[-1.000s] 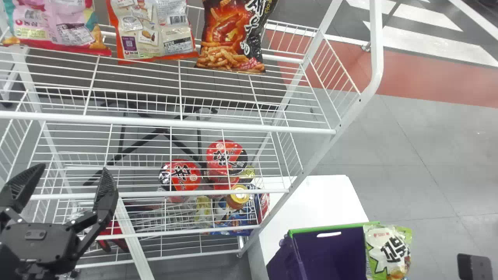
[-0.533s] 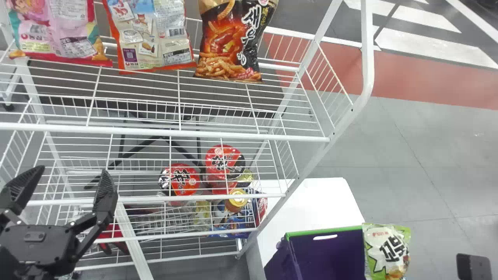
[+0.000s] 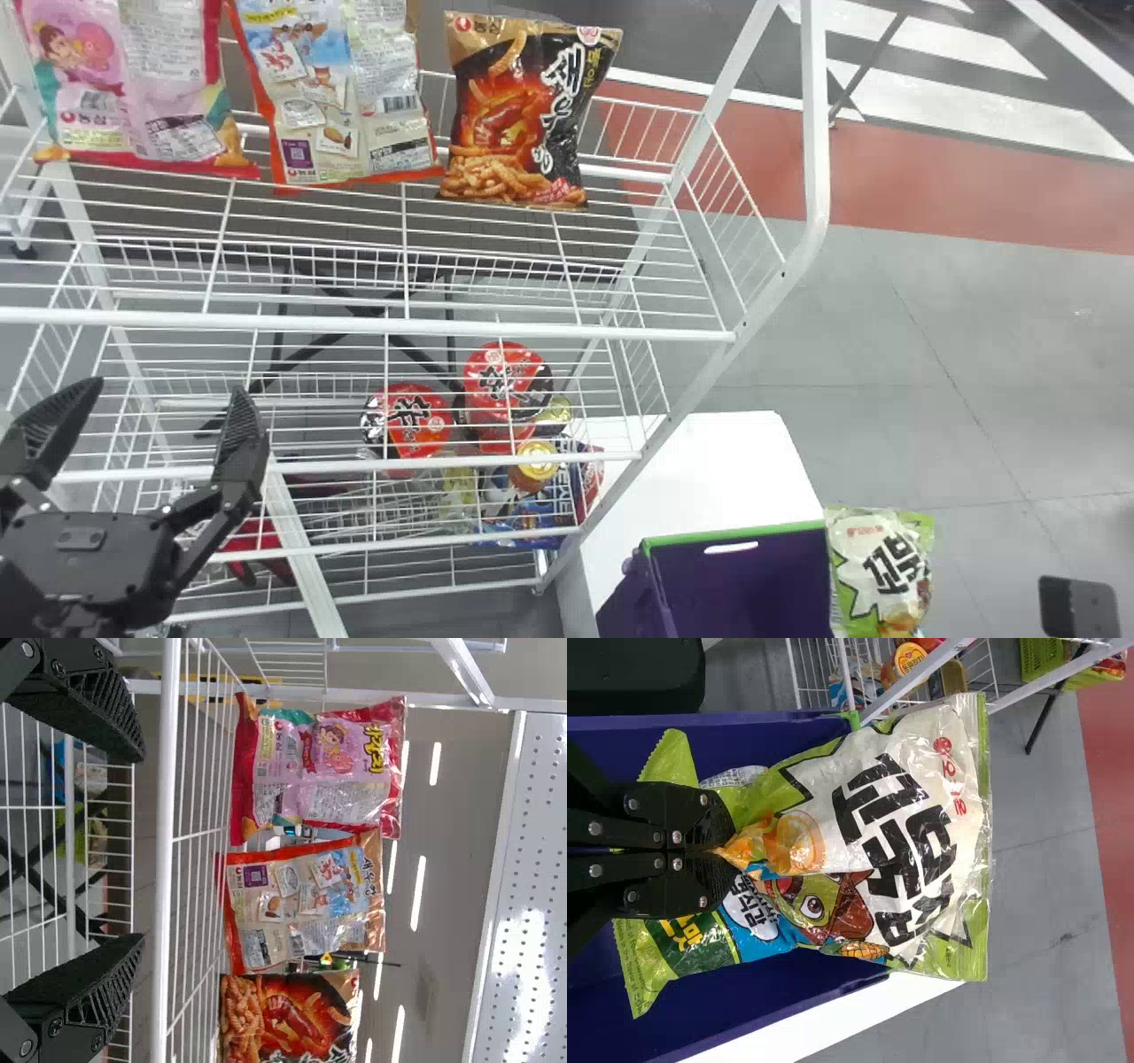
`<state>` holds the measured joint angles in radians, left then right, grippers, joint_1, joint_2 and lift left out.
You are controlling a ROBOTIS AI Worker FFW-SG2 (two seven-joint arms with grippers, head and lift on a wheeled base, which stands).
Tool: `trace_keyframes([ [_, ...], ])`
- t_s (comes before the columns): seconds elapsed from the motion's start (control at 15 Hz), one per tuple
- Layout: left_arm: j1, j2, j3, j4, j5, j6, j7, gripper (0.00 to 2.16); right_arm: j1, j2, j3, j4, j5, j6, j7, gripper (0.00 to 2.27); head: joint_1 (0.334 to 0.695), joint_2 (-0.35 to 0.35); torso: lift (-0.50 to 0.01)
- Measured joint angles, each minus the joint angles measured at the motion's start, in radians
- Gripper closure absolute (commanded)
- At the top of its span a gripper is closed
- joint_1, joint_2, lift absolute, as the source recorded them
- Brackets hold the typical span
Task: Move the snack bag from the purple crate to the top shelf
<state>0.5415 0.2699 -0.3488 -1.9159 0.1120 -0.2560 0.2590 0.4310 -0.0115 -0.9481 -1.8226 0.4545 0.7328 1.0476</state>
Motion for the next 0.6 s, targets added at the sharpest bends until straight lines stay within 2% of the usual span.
trace_keyframes([
  [0.6, 0.0, 0.003, -0.002, -0.002, 0.0, 0.001, 0.0, 0.1, 0.0, 0.007, -0.001, -0.021, 0.0, 0.0, 0.002, 1.72, 0.695, -0.35, -0.053],
])
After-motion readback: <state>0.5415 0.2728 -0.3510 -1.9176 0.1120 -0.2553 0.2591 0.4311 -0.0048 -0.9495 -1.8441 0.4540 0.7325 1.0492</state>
